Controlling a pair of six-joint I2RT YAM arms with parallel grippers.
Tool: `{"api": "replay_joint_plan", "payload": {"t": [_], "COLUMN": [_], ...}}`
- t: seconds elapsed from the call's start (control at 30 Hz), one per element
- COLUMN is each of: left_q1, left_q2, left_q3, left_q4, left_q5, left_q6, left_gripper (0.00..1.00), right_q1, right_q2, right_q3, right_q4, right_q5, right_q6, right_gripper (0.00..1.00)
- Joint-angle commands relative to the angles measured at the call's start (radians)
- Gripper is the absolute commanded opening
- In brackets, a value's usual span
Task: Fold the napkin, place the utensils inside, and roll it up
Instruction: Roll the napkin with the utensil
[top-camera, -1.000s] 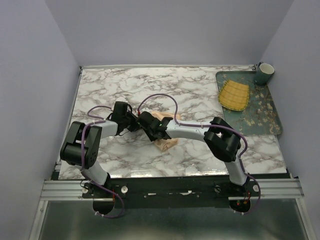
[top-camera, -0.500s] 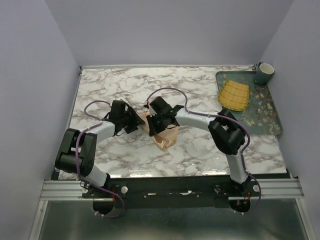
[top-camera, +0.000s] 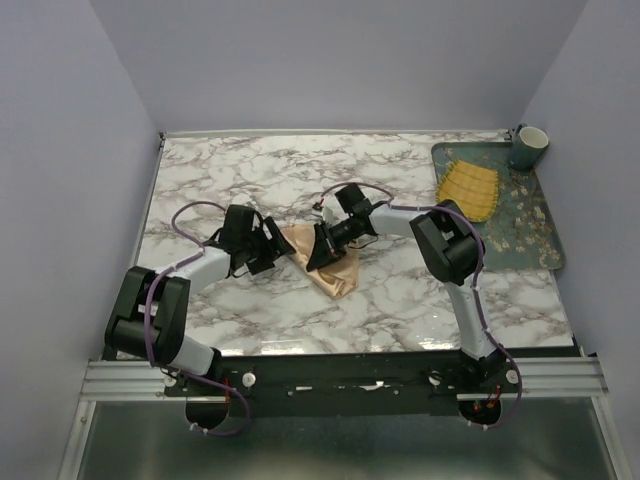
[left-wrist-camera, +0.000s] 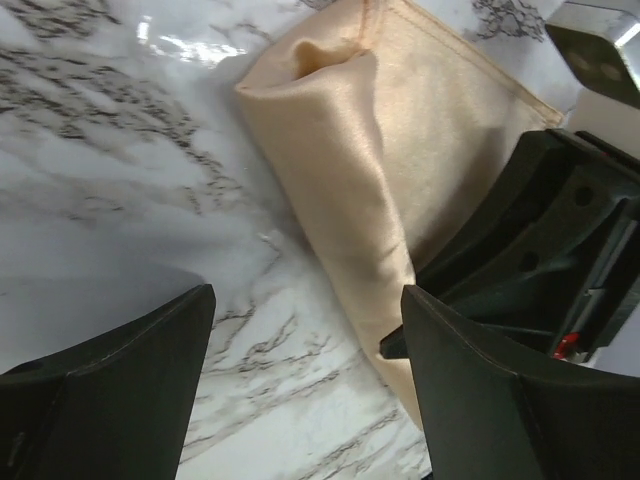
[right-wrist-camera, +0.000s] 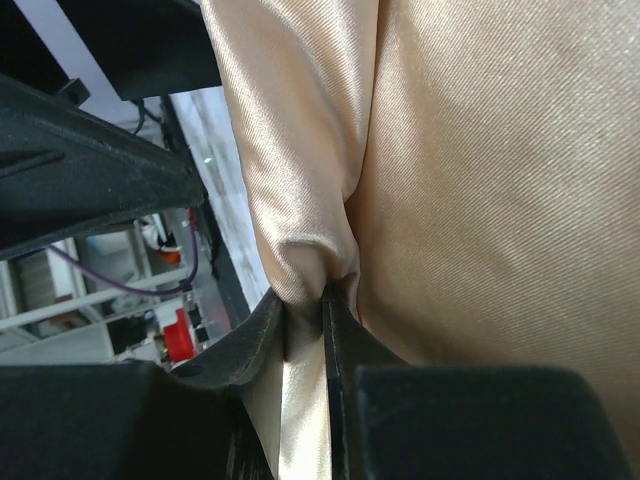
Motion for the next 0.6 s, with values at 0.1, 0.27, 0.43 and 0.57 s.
{"api": "replay_joint_plan", "payload": {"t": [0.1, 0.27, 0.43, 0.57], "left_q1": [-0.041, -0.043, -0.050, -0.056], "left_q2": [0.157, 0.197, 0.196, 0.207], "left_q3": [0.050, 0.038, 0.049, 0.056], "left_q4": [0.126, 0.118, 0.081, 0.070], "left_q5": [0.073, 0.018, -0.083, -0.103], "left_q6": [-0.101, -0.155, -0.092, -0.052], "left_gripper": [0.79, 0.68, 0.47, 0.27], "right_q1": [-0.016, -0.023, -0.033, -0.034], "right_q2": [0.084, 0.087, 0.092, 0.081], "right_q3": [-0.034, -0.018, 0.005, 0.032], "right_q4": [0.006, 0.011, 0.002, -0.073], "right_q5": [-0.111, -0.125, -0.132, -0.087], "right_q6": [0.000, -0.006, -0.018, -0.095], "right_gripper": [0.02, 0.02, 0.09, 0.15]}}
